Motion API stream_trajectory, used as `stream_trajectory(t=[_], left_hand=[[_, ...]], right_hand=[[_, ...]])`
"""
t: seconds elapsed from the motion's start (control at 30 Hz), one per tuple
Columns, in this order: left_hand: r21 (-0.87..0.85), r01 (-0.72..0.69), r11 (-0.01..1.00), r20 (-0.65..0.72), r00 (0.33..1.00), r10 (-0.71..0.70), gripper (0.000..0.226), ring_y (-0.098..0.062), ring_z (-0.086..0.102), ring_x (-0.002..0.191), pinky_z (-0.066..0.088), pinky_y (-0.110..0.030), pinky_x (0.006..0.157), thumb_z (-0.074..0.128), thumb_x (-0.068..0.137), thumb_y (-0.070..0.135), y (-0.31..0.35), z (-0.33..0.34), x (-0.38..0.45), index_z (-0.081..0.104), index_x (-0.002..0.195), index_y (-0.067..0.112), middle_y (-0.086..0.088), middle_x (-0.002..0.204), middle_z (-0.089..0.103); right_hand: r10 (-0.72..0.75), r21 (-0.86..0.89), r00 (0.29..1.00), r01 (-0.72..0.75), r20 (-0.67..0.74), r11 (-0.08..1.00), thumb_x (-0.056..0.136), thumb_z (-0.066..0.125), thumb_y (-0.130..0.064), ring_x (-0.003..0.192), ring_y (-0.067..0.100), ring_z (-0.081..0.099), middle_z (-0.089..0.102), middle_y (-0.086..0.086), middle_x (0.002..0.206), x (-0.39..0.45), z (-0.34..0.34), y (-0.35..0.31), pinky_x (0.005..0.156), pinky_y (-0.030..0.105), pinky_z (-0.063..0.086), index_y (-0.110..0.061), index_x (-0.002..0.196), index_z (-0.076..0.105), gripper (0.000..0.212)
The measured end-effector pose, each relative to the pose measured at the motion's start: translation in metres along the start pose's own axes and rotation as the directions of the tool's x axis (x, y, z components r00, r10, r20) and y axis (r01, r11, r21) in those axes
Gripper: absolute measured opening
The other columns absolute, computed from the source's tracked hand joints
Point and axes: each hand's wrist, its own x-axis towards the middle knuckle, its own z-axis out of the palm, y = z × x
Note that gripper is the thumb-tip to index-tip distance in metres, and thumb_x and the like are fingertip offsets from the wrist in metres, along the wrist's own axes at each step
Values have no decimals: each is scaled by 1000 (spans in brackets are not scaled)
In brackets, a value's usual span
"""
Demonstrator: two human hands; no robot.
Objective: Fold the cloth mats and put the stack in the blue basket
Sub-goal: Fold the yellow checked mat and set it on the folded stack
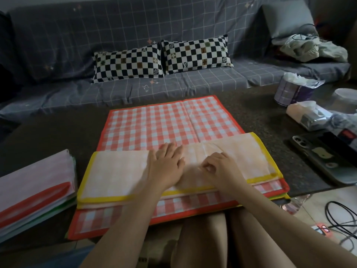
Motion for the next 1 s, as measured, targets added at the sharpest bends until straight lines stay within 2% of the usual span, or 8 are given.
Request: stream_trajectory(t=[0.07,0.13,0.23,0.3,0.4,0.47,0.7,1.0], left_hand=[[12,-9,1000,-16,1000,9,51,-15,-6,147,-1,-51,118,10,102,40,0,-1,-1,-2,151,35,7,161,-4],[15,-6,1000,-7,1000,6,51,-15,-7,147,-2,-50,118,10,102,38,0,-2,-1,-2,151,35,8,161,-5],[17,10,1000,-3,1000,-10,52,-15,-8,147,-2,-51,118,12,102,38,0,0,1,0,152,32,9,161,-6],[10,7,1000,-11,1000,-7,53,-14,-7,147,-1,-51,118,12,101,40,0,1,3,-1,152,33,9,161,-5],[0,2,1000,-32,999,-2,52,-13,-7,147,-1,-49,118,7,101,43,0,2,2,-3,151,36,10,160,-4],[-1,-3,1000,-26,1000,3,52,-13,-7,147,-1,-49,118,8,101,43,-1,2,2,-3,151,37,10,160,-5],[29,-4,1000,13,1000,3,53,-13,-13,146,-3,-49,118,7,100,43,-2,0,3,-10,150,35,9,159,-13],[33,-2,999,12,1000,2,53,-14,-13,147,-3,-49,118,5,100,43,-1,-3,1,-12,150,35,8,159,-14]], right_hand=[[10,-15,1000,-10,-21,1000,86,52,-36,101,24,55,65,-1,99,17,8,-4,94,32,38,-20,94,69,25],[33,-58,999,-33,-4,998,92,48,-34,116,21,48,60,-2,119,33,14,-9,99,32,32,-23,111,64,27],[30,-93,995,-22,91,995,97,37,-31,138,18,28,39,-2,147,56,23,-15,113,32,17,-24,137,44,41],[60,-137,987,-40,151,990,99,29,-33,144,16,13,24,-3,155,62,30,-15,117,34,6,-25,146,29,47],[132,-218,970,-86,203,972,100,18,-42,146,13,-1,7,-5,159,61,36,-9,119,35,-3,-25,150,12,53],[182,-253,960,-126,213,959,99,15,-44,146,13,-4,2,-5,159,57,30,1,119,35,-5,-25,151,6,56],[394,-344,910,-333,127,878,97,10,-52,146,15,-7,-1,-2,159,40,-10,64,119,35,-7,-24,151,2,61],[409,-341,906,-352,110,872,95,9,-56,146,15,-8,-3,0,159,40,-13,69,118,35,-9,-22,151,2,66]])
